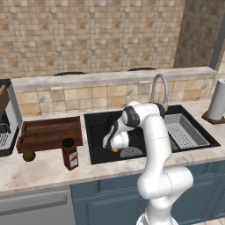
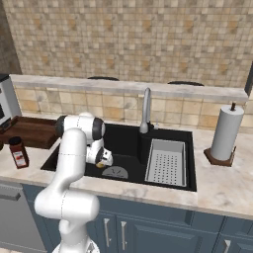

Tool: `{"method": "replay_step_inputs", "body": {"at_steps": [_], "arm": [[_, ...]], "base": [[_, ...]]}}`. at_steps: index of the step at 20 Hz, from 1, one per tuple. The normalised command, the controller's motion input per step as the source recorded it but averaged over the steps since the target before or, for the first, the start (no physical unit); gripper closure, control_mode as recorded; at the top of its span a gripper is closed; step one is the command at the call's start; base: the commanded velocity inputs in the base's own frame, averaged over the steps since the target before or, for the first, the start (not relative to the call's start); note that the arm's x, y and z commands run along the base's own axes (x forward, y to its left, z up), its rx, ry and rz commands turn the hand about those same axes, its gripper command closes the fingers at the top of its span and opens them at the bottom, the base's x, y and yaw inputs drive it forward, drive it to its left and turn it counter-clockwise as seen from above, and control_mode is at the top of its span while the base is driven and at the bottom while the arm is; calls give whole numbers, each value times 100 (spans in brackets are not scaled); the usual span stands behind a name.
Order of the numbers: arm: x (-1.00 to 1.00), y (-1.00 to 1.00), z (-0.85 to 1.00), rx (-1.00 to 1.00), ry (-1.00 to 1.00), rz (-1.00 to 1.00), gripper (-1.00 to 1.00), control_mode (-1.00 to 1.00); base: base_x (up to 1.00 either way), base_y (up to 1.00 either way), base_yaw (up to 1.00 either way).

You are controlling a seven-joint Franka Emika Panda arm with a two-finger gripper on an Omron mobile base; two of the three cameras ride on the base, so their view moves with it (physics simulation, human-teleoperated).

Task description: Pick up all produce items and place them in the sink. Turn on the sink faucet to wash them. Then turn the sink off and put them in the tray.

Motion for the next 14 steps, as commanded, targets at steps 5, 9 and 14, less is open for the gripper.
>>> {"method": "replay_step_inputs", "body": {"at_steps": [5,9,14], "arm": [[3,0,-6,0,0,-3,-100,-100],[-10,0,4,0,0,-4,-100,-100],[-20,1,31,0,0,-3,-100,-100]], "base": [[0,0,0],[0,0,0],[0,0,0]]}}
